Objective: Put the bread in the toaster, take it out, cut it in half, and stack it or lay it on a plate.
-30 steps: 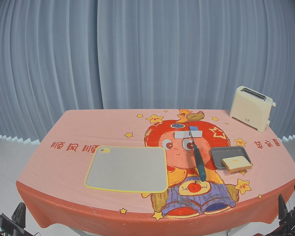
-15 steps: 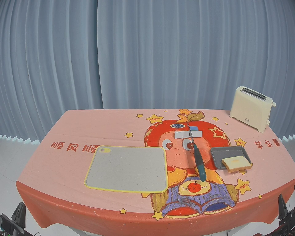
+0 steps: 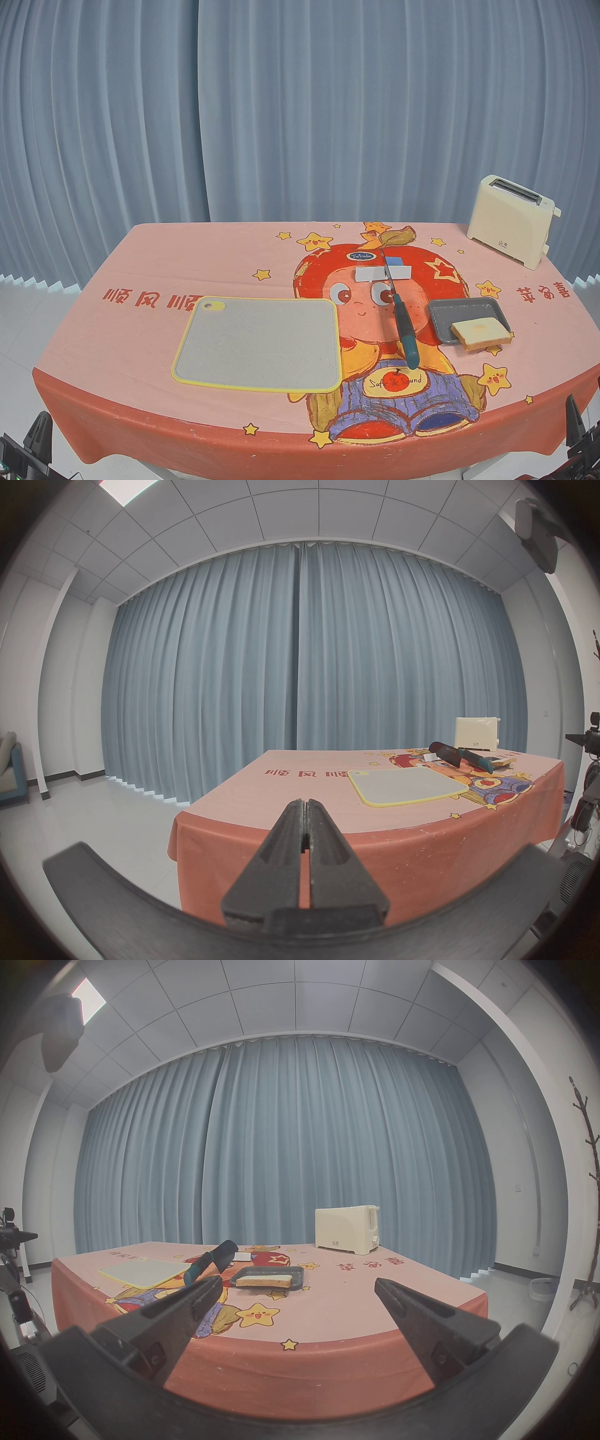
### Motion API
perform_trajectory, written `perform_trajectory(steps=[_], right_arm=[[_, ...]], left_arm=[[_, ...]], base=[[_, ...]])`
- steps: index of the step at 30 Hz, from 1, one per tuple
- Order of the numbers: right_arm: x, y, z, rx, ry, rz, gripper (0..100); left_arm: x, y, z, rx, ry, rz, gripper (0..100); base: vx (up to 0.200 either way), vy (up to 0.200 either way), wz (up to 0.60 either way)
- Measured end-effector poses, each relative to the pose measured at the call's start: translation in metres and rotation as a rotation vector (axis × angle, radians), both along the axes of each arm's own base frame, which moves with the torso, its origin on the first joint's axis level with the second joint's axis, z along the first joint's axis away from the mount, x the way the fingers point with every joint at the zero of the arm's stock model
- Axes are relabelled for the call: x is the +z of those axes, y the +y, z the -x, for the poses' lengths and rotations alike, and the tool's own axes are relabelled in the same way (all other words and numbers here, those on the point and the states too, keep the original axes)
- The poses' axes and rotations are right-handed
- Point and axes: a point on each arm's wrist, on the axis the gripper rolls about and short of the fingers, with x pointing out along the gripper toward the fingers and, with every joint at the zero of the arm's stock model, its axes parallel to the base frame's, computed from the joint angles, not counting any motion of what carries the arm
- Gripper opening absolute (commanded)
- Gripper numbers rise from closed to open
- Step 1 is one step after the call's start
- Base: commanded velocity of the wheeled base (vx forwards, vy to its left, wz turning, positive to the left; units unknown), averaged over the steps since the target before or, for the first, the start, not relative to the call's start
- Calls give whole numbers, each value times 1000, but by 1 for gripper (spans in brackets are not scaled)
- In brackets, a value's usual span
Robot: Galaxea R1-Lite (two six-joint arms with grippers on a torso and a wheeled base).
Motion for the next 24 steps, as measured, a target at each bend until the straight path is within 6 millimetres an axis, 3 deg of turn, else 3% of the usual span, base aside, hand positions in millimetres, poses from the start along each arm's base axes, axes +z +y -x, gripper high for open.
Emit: perform_trajectory(steps=[24], right_arm=[[3,0,0,-8,-33,11,100]], left_arm=[[0,0,0,0,0,0,0]], base=[[0,0,0]])
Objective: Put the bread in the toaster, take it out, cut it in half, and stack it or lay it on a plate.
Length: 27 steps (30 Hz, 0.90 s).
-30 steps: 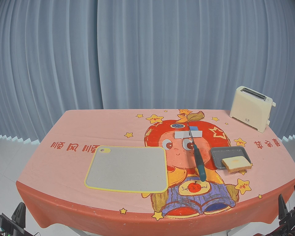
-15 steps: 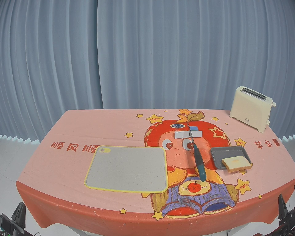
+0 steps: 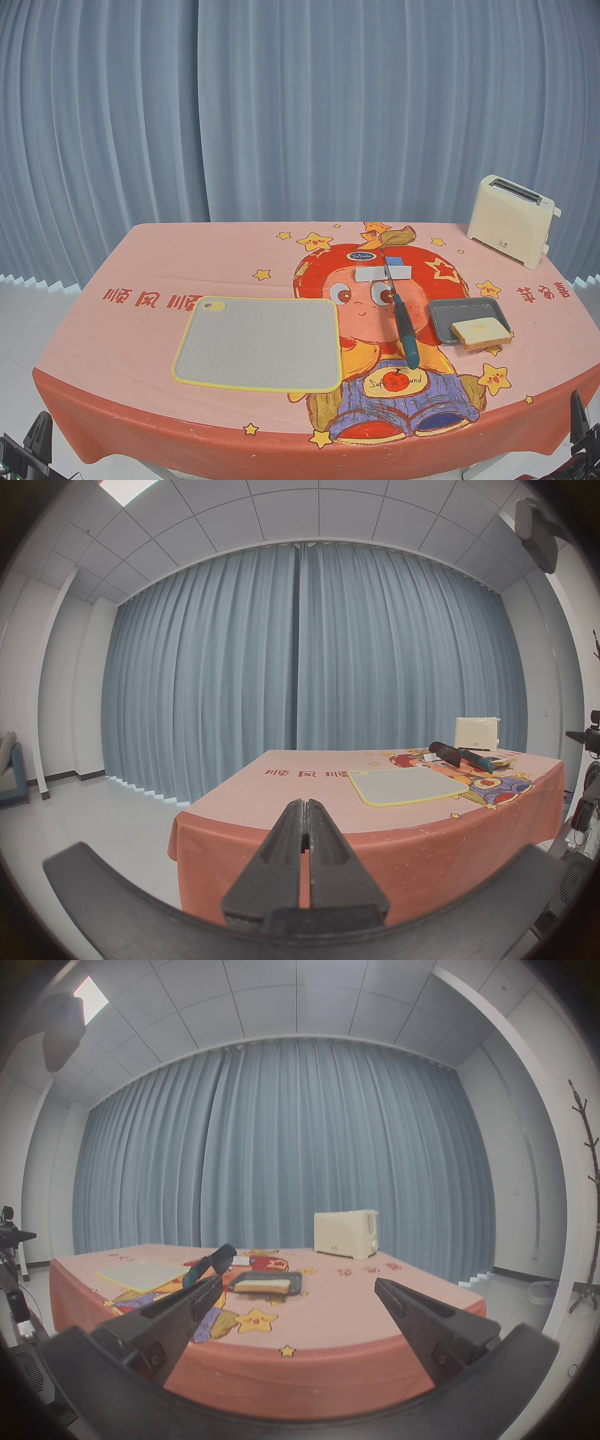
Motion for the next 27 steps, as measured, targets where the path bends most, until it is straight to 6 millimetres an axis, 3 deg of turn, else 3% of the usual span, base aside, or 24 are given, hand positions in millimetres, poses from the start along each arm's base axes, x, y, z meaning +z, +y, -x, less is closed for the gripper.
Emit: perform_trajectory(steps=[6,11,27], right_arm=[[16,0,2,-15,-152,42,100],[17,0,2,-10,-155,12,100],[9,-1,0,146,52,-621,100]], left_arm=[[0,0,0,0,0,0,0],[0,0,0,0,0,0,0],[0,0,0,0,0,0,0]], base=[[0,0,0],[0,0,0],[0,0,0]])
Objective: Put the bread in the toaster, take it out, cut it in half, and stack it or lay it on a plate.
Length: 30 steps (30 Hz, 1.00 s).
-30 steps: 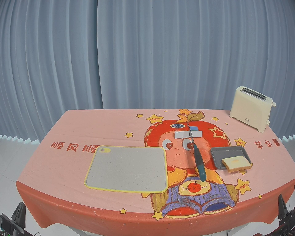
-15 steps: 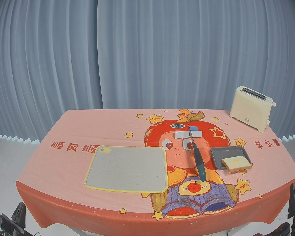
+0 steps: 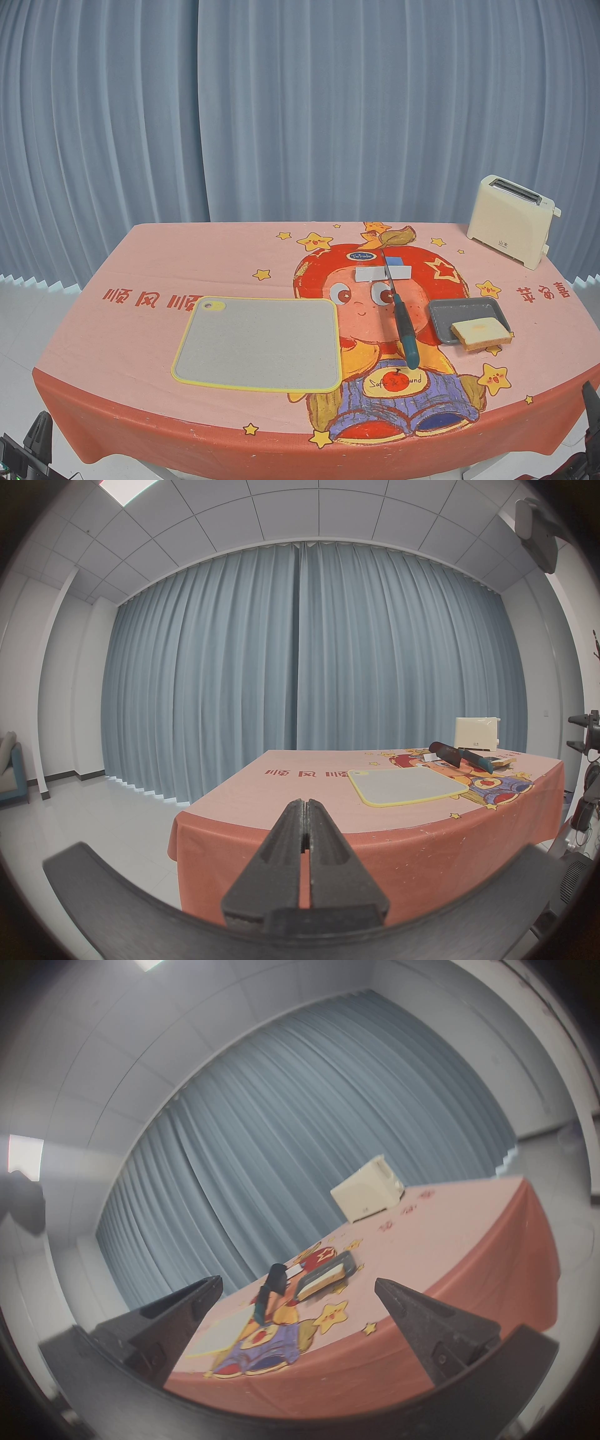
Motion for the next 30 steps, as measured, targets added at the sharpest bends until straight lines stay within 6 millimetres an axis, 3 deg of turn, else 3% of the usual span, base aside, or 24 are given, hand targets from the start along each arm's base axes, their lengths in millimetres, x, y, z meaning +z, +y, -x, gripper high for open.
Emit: perform_trajectory(steps=[16,30], right_arm=[[-1,3,-11,97,196,-559,100],[17,8,-45,128,298,-688,100]], left_arm=[[0,0,0,0,0,0,0],[0,0,0,0,0,0,0]], base=[[0,0,0],[0,0,0]])
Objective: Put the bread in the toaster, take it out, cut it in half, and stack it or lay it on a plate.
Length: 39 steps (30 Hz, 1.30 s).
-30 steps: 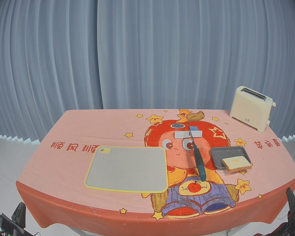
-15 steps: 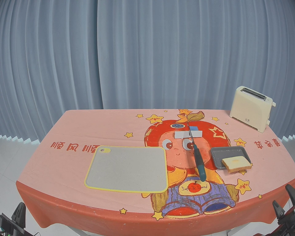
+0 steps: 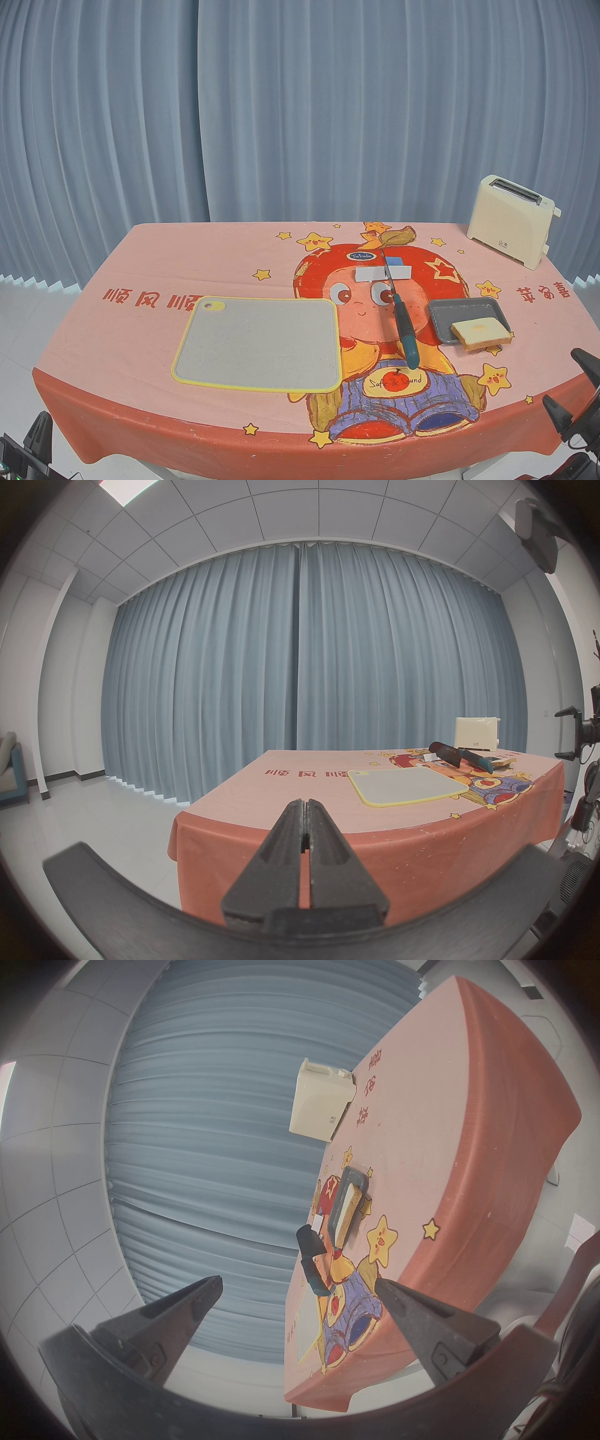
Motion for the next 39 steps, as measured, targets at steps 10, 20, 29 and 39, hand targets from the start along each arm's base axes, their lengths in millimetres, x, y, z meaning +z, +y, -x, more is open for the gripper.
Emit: perform_trajectory(steps=[10,20,29,39], right_arm=[[12,6,-52,0,83,-6,100],[1,8,-91,42,243,-63,100],[-3,-7,-117,9,324,-113,100],[-3,-14,-133,-17,344,-125,100]], left_arm=[[0,0,0,0,0,0,0],[0,0,0,0,0,0,0],[0,0,0,0,0,0,0],[0,0,0,0,0,0,0]], base=[[0,0,0],[0,0,0],[0,0,0],[0,0,0]])
